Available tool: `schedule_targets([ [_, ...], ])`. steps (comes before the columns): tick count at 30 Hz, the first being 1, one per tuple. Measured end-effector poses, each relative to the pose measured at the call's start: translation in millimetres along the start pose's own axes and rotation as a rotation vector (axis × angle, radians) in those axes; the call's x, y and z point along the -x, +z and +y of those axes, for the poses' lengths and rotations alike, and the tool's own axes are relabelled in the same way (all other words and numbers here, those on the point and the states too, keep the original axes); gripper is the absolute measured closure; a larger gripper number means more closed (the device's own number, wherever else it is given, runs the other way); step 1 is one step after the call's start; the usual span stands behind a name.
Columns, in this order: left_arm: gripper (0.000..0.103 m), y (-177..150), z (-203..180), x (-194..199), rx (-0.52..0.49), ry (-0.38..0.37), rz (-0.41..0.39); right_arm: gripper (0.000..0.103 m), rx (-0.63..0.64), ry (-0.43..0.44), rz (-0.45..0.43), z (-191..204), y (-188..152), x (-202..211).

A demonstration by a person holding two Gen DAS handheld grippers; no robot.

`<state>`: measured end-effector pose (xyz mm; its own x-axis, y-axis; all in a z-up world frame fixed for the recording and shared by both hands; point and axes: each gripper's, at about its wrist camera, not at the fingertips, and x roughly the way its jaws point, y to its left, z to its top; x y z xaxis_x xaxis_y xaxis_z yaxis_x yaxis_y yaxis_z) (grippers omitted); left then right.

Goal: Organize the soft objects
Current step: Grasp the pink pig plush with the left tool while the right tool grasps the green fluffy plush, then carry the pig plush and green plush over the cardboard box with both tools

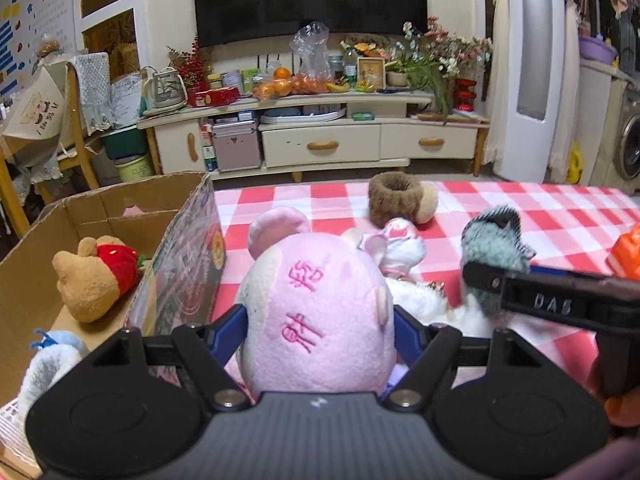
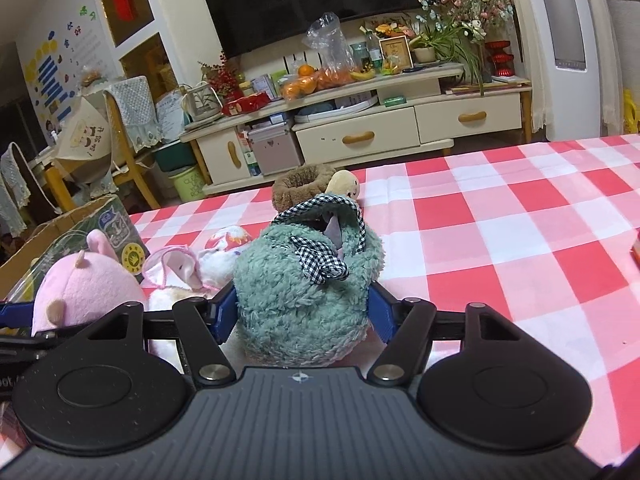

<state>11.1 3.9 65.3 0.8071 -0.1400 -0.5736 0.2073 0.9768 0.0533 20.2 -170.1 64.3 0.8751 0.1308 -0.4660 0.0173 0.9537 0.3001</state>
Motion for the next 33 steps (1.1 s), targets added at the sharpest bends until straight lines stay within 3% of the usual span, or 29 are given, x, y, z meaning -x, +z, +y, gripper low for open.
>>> schedule_targets([
  [6, 0.028, -0.2, -2.1, 5.9, 0.045, -0.088, 0.0, 0.021, -0.034, 0.028, 0.019, -2.8, -2.5, 10.4],
  [15, 0.028, -9.9, -23.0, 12.7, -0.001, -0.186, 0.009, 0.021, -0.079, 0.006, 0.024, -11.6, -8.6, 36.8],
  [33, 0.028, -5.4, -2.5, 44.3, 0.041, -0.242, -0.06, 0.021, -0.018, -0.146, -0.061, -5.1, -21.4, 83.1],
])
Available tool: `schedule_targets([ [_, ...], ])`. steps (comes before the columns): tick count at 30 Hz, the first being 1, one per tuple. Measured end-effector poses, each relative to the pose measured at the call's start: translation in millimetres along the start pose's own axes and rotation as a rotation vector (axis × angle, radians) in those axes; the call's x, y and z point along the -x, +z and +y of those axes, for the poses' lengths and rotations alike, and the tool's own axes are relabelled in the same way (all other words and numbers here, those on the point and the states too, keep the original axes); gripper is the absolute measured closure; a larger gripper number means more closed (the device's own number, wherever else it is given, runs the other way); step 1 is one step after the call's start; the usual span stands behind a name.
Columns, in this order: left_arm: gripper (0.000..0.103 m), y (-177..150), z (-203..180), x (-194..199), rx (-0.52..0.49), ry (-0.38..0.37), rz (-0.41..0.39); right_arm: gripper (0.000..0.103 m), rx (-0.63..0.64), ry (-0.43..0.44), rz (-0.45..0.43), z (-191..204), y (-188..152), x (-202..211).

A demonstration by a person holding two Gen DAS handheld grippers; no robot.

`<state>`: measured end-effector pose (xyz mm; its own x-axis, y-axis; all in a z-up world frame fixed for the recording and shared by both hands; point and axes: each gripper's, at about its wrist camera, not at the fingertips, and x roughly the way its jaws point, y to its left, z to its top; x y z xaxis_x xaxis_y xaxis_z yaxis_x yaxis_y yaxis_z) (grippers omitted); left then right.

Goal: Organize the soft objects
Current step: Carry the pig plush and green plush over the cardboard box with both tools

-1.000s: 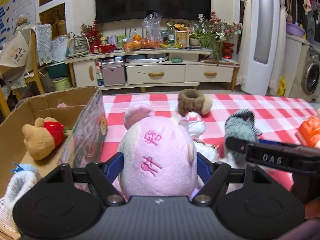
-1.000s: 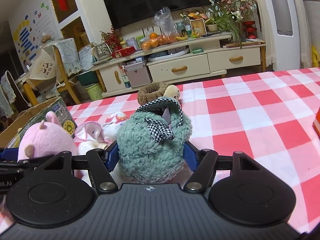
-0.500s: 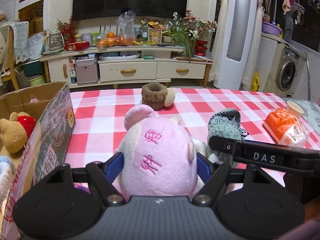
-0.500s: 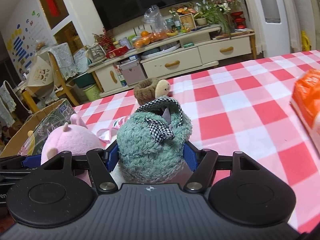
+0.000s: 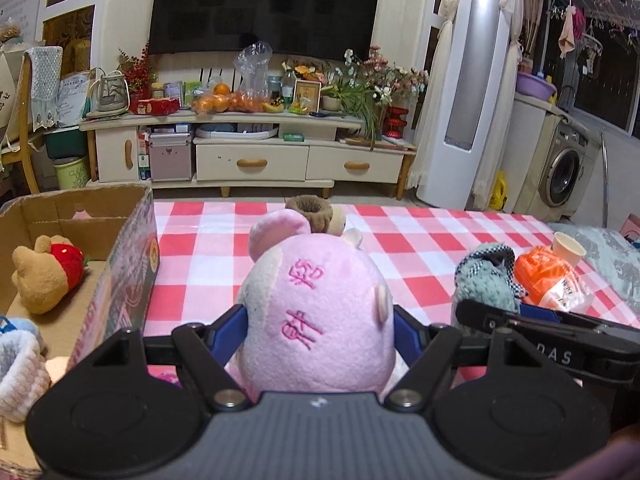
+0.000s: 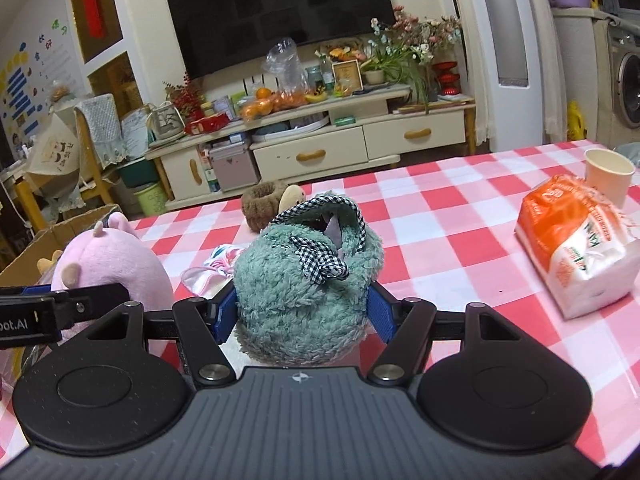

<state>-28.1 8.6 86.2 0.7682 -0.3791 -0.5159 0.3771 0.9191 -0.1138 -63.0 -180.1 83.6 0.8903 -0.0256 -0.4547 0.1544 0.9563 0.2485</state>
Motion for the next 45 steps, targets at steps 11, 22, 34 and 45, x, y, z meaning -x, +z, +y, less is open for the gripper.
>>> schedule_targets([
  [11, 0.028, 5.4, 23.1, 24.4, 0.045, -0.014, -0.057, 0.021, 0.056, 0.005, -0.032, 19.4, 0.0, 15.1],
  [22, 0.028, 7.0, 43.1, 45.1, 0.098, 0.0, -0.103, 0.021, 0.129, 0.062, -0.064, 48.5, 6.1, 23.2],
  [34, 0.027, 13.1, 78.0, 60.0, 0.172, 0.065, -0.145, 0.021, 0.206, 0.153, -0.076, 80.6, 14.3, 18.3],
  [45, 0.033, 15.7, 107.4, 73.9, 0.252, 0.086, -0.198, 0.021, 0.295, 0.277, -0.058, 109.2, 12.7, 14.6],
])
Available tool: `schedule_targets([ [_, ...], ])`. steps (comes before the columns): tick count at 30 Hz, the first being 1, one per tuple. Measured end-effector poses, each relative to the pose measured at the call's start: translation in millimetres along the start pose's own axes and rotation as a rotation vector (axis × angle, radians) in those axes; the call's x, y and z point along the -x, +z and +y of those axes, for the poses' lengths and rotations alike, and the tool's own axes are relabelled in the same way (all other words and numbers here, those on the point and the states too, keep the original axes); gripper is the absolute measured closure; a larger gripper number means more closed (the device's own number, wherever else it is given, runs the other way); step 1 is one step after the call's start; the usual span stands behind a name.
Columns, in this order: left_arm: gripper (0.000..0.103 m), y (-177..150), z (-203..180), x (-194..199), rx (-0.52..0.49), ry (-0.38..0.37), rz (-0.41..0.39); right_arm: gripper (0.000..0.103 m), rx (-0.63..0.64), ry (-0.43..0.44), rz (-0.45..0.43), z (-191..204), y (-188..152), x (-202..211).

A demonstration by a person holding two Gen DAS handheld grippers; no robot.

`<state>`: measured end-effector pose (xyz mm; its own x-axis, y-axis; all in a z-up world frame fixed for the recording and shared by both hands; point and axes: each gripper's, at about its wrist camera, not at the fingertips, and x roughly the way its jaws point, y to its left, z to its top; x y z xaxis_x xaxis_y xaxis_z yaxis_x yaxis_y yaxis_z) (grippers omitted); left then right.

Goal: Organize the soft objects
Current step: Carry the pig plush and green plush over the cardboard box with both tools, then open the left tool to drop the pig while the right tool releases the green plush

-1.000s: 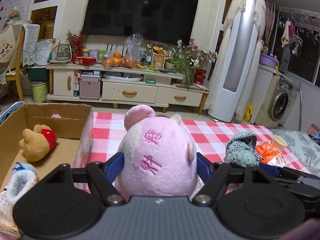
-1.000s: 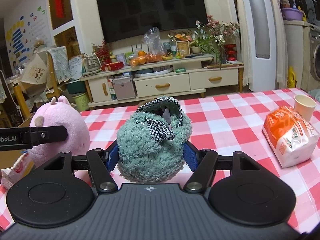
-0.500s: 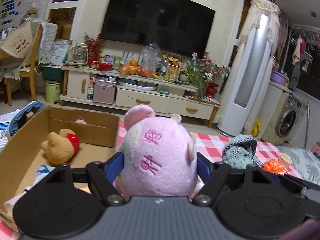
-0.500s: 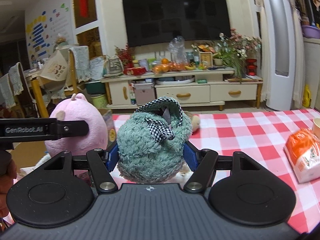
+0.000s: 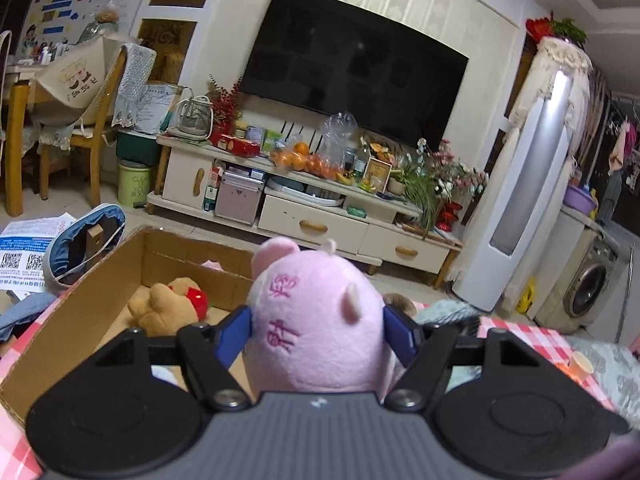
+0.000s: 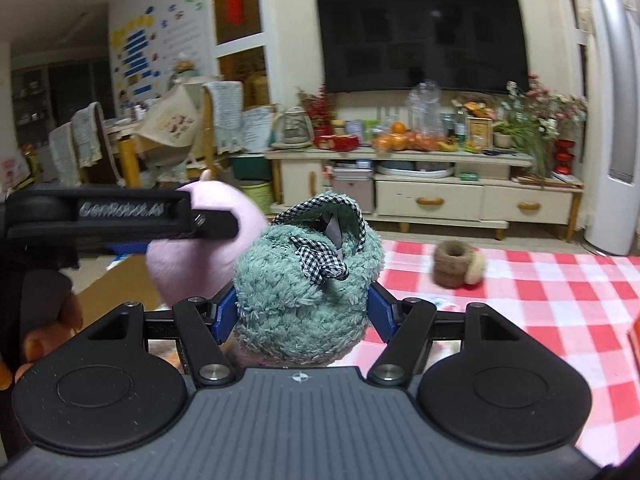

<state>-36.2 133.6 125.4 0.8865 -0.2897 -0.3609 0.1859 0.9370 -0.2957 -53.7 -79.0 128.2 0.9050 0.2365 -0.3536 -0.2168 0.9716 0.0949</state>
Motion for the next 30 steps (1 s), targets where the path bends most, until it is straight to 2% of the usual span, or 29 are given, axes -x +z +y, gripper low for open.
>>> schedule_targets([
  [6, 0.041, 4.5, 14.7, 1.7, 0.008, 0.066, -0.043, 0.021, 0.041, 0.04, -0.011, 9.5, 4.1, -6.2],
  [10, 0.046, 8.4, 31.6, -1.3, 0.039, 0.128, -0.029, 0.021, 0.043, 0.072, -0.01, 9.3, 5.8, -10.7],
  [16, 0.047, 10.8, 42.1, -2.6, 0.041, 0.21, -0.029, 0.021, 0.104, 0.128, -0.002, 25.8, 5.1, -19.2],
  [20, 0.047, 13.2, 48.0, -4.7, 0.012, 0.298, -0.032, 0.02, 0.14, 0.17, 0.026, 34.8, 2.0, -25.9],
  [22, 0.043, 14.5, 52.4, -6.0, 0.006, 0.331, -0.029, 0.018, 0.144, 0.175, 0.039, 35.4, -0.2, -28.5],
  [24, 0.034, 15.5, 55.3, -7.9, 0.01, 0.356, -0.018, 0.009, 0.156, 0.177, 0.045, 36.9, -1.0, -28.6],
  [25, 0.025, 15.6, 55.5, -8.1, 0.01, 0.371, -0.018, 0.002, 0.155, 0.185, 0.05, 35.9, -1.3, -28.0],
  [28, 0.018, 17.7, 54.1, -8.1, -0.006, 0.396, -0.028, 0.002, 0.126, 0.233, 0.053, 33.8, -1.0, -25.1],
  [30, 0.008, 18.4, 53.6, -7.4, -0.008, 0.404, -0.035, 0.003, 0.131, 0.251, 0.052, 35.1, -1.9, -20.2],
])
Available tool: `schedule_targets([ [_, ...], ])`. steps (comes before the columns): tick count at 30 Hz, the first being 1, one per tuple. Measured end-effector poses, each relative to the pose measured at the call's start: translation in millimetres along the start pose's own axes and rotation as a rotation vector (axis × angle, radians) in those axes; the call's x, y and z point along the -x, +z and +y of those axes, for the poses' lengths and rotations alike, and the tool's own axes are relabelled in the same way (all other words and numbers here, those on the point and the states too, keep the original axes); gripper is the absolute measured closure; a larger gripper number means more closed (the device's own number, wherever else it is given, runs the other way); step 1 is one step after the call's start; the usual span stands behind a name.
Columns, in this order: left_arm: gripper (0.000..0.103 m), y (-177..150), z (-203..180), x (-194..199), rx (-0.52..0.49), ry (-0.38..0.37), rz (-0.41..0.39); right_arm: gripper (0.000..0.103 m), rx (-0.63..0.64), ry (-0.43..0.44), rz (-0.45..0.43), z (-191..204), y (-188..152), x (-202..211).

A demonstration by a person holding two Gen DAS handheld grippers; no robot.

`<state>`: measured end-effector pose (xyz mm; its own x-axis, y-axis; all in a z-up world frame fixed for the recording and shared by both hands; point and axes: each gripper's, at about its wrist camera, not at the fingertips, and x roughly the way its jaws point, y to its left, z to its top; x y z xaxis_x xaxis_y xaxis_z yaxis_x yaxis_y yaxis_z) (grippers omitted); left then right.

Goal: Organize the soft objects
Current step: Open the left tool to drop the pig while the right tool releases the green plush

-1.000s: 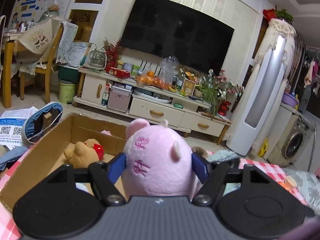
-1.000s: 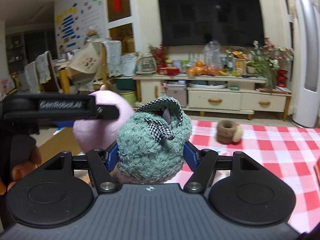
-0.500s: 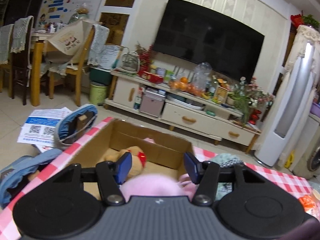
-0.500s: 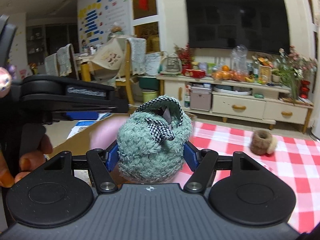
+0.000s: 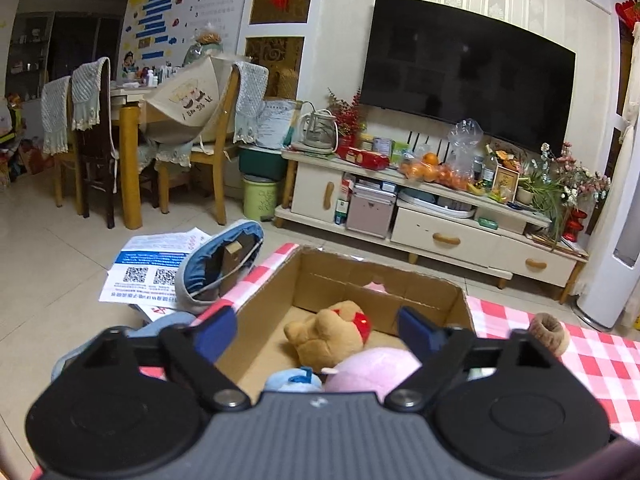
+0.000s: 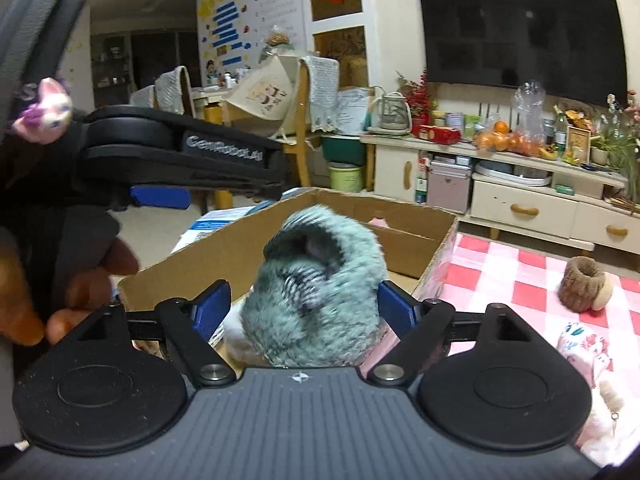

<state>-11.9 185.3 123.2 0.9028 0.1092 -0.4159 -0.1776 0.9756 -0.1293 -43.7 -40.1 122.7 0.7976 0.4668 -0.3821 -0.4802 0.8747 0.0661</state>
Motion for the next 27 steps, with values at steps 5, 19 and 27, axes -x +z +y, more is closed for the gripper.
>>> schedule_targets([
  [5, 0.006, -2.3, -3.3, 3.2, -0.006, -0.008, -0.004, 0.003, 0.007, 0.016, -0.004, 6.4, -1.4, 8.7],
  [19, 0.002, 5.9, 7.9, 8.2, 0.016, 0.052, -0.066, 0.001, -0.078, 0.178, -0.011, 7.9, 1.6, -6.3],
  [27, 0.001, 8.3, 14.3, 1.7, 0.018, 0.089, -0.059, 0.002, -0.056, 0.255, -0.013, 23.2, 6.3, -21.5],
])
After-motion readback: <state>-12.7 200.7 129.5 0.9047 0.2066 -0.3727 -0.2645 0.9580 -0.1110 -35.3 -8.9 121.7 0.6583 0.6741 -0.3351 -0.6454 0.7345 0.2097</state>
